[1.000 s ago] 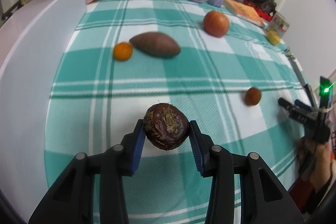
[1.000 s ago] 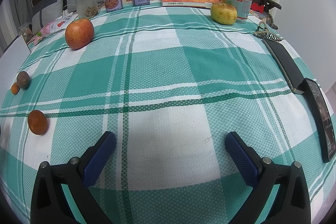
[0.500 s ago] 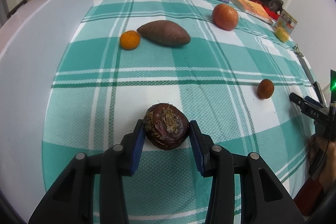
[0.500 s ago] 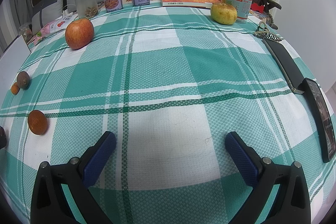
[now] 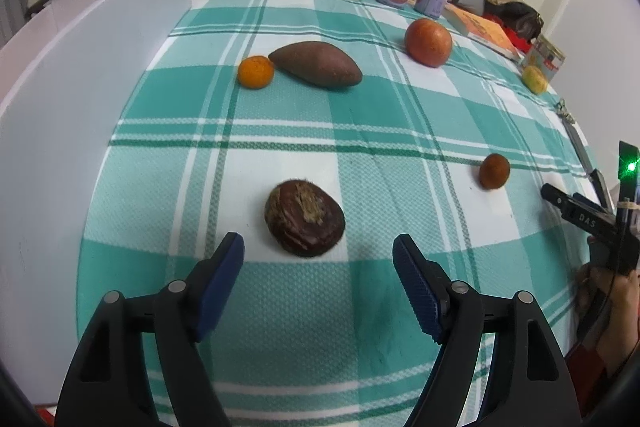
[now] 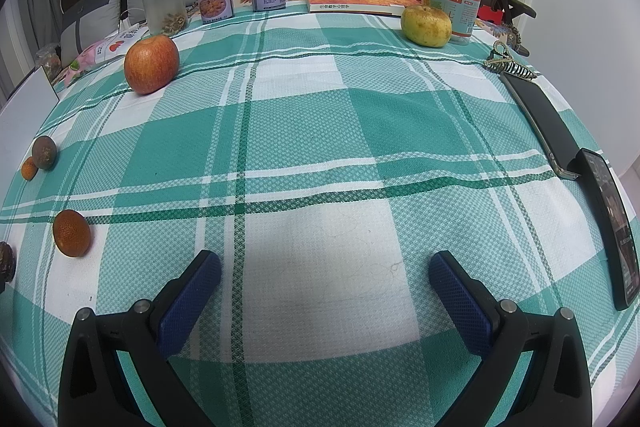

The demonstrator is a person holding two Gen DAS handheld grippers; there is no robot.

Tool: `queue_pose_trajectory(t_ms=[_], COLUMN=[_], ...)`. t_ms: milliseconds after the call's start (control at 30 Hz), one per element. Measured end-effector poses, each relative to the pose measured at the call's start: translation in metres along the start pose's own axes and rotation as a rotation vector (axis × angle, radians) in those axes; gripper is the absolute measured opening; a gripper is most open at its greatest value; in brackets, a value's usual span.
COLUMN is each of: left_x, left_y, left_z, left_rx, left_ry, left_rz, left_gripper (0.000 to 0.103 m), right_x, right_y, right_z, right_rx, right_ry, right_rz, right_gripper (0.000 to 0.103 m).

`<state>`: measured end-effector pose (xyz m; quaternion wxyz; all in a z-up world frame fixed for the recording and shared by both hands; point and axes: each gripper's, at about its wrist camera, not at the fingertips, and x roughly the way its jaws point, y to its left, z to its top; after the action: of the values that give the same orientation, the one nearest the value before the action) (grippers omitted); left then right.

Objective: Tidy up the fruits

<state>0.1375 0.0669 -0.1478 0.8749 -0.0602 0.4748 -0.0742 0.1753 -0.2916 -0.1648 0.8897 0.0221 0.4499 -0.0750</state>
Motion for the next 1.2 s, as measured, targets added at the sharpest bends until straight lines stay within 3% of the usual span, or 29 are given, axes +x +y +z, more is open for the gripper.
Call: queue_pose_trajectory(t_ms=[300,367,400,467,567,667,733,867,900,933,967,1067,1200], left_x=[-0.015,-0.023,-0.026,-0.029,-0.029,-0.032,-0.036,-0.038,-0.038,-0.037,-0.037,-0.035,-0.038], left_y=[0.002,0.007,0.011,0.016,0.023,0.031,0.035,0.042,0.044,0.045,0.045,0.045,0.043], left_z=[-0.011,-0.014,-0.016,-0.019,-0.02,-0.021,-0.023,-0.026,-0.027,-0.028,-0.029,-0.03,-0.032], left_rx=[0.001,-0.007,-0.017,-0.032,-0.051,-0.073,-0.084,-0.095,-0.095,-0.094,-0.09,-0.081,-0.084], left_ry=[0.003,-0.013,-0.023,-0.036,-0.036,-0.046,-0.056,-0.059,-0.057,-0.056,-0.053,-0.048,-0.057], left_rz=[-0.014,-0.012,-0.015,-0.019,-0.029,-0.046,-0.054,-0.069,-0.075,-0.076,-0.078,-0.082,-0.112], left_gripper=[0.079,0.081,0.082,0.084,0.084,0.084,0.084,0.084,0.084,0.084,0.084,0.084,0.084], right_x=[-0.004,-0.023,-0.04,-0.057,-0.056,-0.037,-0.016,0.032,0.038,0.045,0.052,0.049,0.025], right_y=[-0.001,0.006,0.019,0.05,0.118,0.193,0.247,0.314,0.32,0.326,0.33,0.32,0.272], right_z=[0.001,0.008,0.015,0.028,0.057,0.088,0.104,0.113,0.112,0.111,0.111,0.111,0.095], right_rx=[0.003,-0.021,-0.074,-0.179,-0.334,-0.483,-0.596,-0.718,-0.729,-0.737,-0.735,-0.664,-0.473], right_ry=[-0.005,-0.059,-0.118,-0.152,-0.073,0.012,0.075,0.22,0.238,0.253,0.273,0.301,0.385], right_rz=[0.024,0.092,0.147,0.258,0.484,0.56,0.556,0.487,0.472,0.458,0.452,0.467,0.532], right_gripper=[0.101,0.099,0.099,0.098,0.09,0.087,0.081,0.067,0.064,0.044,0.041,0.041,0.041])
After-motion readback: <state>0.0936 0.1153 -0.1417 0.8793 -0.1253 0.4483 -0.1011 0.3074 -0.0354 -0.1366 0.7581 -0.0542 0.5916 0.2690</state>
